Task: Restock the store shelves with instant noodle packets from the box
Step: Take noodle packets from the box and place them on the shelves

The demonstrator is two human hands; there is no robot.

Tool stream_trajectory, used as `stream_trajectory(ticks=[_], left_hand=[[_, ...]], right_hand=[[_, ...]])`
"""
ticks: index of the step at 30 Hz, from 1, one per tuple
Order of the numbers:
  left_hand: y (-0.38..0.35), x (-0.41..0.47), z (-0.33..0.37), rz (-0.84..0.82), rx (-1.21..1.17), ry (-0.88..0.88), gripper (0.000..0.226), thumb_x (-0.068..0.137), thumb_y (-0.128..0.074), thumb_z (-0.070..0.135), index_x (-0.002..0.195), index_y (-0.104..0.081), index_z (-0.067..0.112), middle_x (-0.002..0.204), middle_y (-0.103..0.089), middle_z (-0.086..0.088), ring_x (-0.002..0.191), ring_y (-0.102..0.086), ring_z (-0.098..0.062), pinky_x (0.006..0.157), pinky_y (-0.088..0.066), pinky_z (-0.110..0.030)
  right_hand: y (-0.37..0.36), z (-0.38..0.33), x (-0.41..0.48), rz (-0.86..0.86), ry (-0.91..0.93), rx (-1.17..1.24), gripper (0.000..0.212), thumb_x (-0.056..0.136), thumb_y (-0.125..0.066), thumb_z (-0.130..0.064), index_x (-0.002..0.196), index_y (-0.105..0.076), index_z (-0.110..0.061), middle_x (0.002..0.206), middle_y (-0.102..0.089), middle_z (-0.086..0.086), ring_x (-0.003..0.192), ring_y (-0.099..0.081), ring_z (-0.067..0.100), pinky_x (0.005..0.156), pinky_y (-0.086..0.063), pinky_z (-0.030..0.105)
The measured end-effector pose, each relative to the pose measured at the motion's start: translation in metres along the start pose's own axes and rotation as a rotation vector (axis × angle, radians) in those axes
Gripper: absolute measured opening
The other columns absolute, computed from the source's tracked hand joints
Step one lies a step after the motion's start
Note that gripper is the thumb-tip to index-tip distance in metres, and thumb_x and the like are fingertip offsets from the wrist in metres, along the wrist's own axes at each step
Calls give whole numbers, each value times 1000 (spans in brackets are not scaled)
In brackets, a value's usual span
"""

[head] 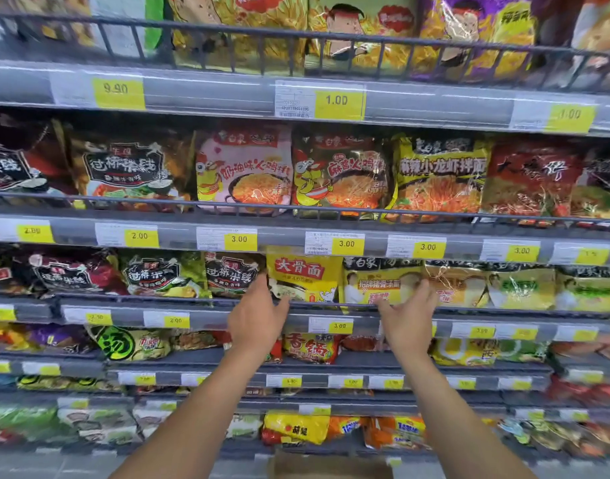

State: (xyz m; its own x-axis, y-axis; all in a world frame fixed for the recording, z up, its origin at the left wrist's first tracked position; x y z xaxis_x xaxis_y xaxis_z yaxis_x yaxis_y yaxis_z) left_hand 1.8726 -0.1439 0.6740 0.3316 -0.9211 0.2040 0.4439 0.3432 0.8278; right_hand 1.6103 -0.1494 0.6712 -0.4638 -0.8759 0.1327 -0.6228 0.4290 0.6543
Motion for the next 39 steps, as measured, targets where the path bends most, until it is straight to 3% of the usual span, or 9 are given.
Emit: stream_trajectory(ticks=[7,10,13,19,23,28,31,36,39], left_hand=[[-6,9,5,-52,6,84,45,85,-66,60,102,-52,21,90,-65,3,69,-65,-22,58,-55,-34],[-9,14,6,-73,16,73,46,86,-67,57,104,-51,17,90,-66,0,72,-66,-24,54,-48,-31],[-10,16,11,-111,-6,89,53,86,-69,54,111,-47,13,91,-68,-4,80,-68,-29,56,-47,-32],[-8,5,17,-65,-65,111,57,83,-68,62,96,-32,19,72,-45,9,61,-52,-22,48,-38,-30],[-14,3,7,-68,-49,95,53,86,-61,65,97,-38,19,82,-53,2,66,-59,-25,49,-46,-32],[-24,-15,3,-10,-304,122,61,90,-57,62,132,-43,21,132,-56,-1,88,-65,-23,66,-56,-41],[-28,-50,20,113,-485,132,67,93,-61,50,148,-32,23,155,-34,4,65,-61,-9,57,-53,-37],[-45,-82,83,-4,-426,-117,13,97,-59,44,106,-62,37,98,-68,14,58,-58,4,43,-34,-21],[-66,-91,140,-184,-316,-305,24,98,-52,53,110,-70,42,94,-70,26,70,-62,3,50,-47,-23]], right_hand=[[-1,2,3,24,-81,-85,93,82,-74,-55,150,-27,-12,152,-33,11,119,-55,38,77,-52,48],[-1,4,2,30,-116,-90,98,81,-73,-57,152,-23,-12,151,-33,13,115,-58,40,71,-45,42],[-2,6,4,21,-119,-7,104,80,-75,-54,156,-15,-15,157,-34,10,127,-53,36,82,-51,48],[-3,6,6,-20,-77,26,96,80,-72,-60,155,-24,-23,141,-53,7,108,-63,29,81,-57,48],[-3,8,10,-59,-74,9,90,85,-71,-53,156,-26,-18,154,-37,6,128,-52,30,87,-52,45],[8,17,10,-153,-12,84,78,87,-67,-54,149,-36,-19,135,-48,2,106,-60,24,86,-56,45],[26,36,10,-84,-15,125,67,91,-63,-51,148,-40,-25,137,-52,-6,104,-63,21,85,-55,39],[77,69,31,213,-91,152,34,99,-58,-34,127,-58,-16,111,-64,-1,99,-63,19,77,-50,33],[102,82,59,206,-141,138,38,99,-60,-31,130,-59,-10,124,-65,3,95,-62,18,84,-54,38]])
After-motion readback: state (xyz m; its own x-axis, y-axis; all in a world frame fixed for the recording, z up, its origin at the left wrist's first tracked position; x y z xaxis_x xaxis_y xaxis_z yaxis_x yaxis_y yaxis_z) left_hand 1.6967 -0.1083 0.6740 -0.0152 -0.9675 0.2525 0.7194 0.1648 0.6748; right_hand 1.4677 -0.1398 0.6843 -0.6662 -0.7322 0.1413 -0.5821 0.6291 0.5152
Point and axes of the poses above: each hand's wrist, its own x-axis towards the middle knuckle, its own y-axis out of the back of the hand, z = x × y, the point moved 2 cm from there along x, towards the middle knuckle
